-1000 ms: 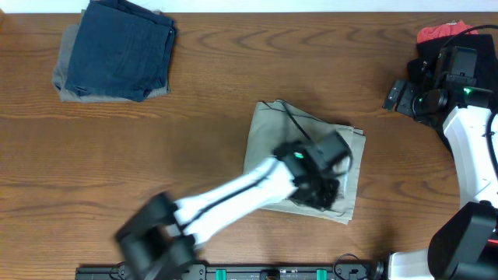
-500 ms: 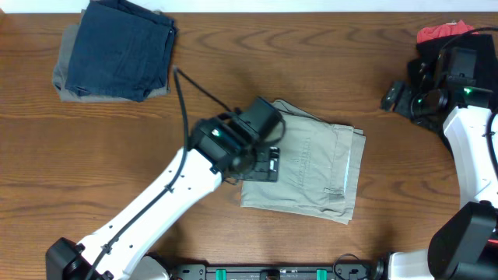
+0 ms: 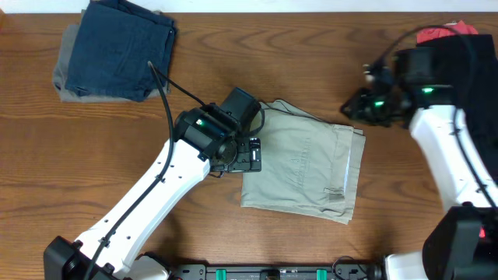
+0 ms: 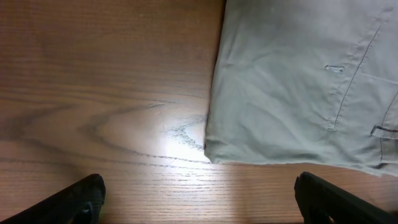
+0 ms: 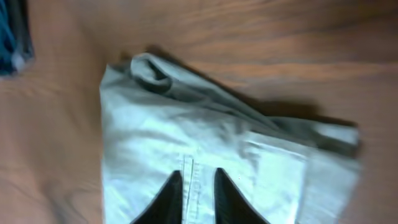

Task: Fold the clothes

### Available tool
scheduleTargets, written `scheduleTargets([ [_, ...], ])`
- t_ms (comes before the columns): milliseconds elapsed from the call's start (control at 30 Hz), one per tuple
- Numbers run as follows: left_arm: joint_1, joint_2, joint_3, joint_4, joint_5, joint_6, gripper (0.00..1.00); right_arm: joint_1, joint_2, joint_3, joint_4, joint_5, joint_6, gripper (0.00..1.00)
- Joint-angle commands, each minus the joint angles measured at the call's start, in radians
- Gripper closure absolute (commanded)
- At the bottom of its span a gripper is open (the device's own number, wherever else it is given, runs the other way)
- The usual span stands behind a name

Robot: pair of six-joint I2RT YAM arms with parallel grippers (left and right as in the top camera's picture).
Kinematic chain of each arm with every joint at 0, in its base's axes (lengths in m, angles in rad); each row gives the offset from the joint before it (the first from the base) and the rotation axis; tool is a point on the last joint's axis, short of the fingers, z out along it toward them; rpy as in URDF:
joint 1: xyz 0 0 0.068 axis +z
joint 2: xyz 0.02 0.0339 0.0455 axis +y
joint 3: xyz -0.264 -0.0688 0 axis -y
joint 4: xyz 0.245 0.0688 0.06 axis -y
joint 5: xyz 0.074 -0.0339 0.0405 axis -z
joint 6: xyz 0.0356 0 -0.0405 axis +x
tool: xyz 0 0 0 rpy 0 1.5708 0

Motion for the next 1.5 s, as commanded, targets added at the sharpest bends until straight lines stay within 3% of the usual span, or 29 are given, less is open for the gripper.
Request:
scheduleTargets([
  [0, 0.003, -0.007, -0.006, -0.004, -0.016, 0.006, 0.02, 0.079, 0.008, -0.068, 0.033, 0.165, 0.065, 0.9],
  [200, 0.003, -0.007, -0.006, -0.008, -0.016, 0.006, 0.02, 0.115, 0.009, -0.182, 0.144, 0.315, 0.126, 0.89],
  [600, 0.003, -0.007, -0.006, -0.008, -0.016, 0.006, 0.02, 0.038, 0.125, -0.331, 0.36, 0.322, 0.109, 0.92],
  [733, 0.003, -0.007, -0.006, -0.01, -0.016, 0.018, 0.02, 0.031, 0.198, -0.327, 0.375, 0.338, 0.1, 0.95],
  [867, 0.004, -0.007, -0.006, -0.011, -0.016, 0.047, 0.02, -0.006, 0.195, -0.29, 0.316, 0.338, 0.092, 0.92],
  [967, 0.009, -0.007, -0.006, -0.004, -0.016, 0.051, 0.02, -0.046, 0.182, -0.202, 0.202, 0.338, 0.06, 0.8],
  [1000, 0.013, -0.007, -0.006, -0.002, -0.016, 0.057, 0.02, -0.057, 0.179, -0.175, 0.166, 0.337, 0.056, 0.71],
  [1067, 0.026, -0.007, -0.006, 0.001, -0.016, 0.093, 0.02, -0.087, 0.172, -0.091, 0.054, 0.336, 0.054, 0.35],
  [1233, 0.105, 0.005, -0.006, 0.007, -0.015, 0.151, 0.02, -0.13, 0.169, 0.101, -0.189, 0.306, 0.055, 0.01],
  [1333, 0.173, 0.024, -0.006, 0.023, 0.029, 0.211, 0.02, -0.136, 0.169, 0.163, -0.264, 0.308, 0.054, 0.01],
  [1467, 0.239, 0.078, -0.007, 0.077, 0.253, 0.388, 0.02, -0.142, 0.169, 0.172, -0.261, 0.345, 0.054, 0.01],
])
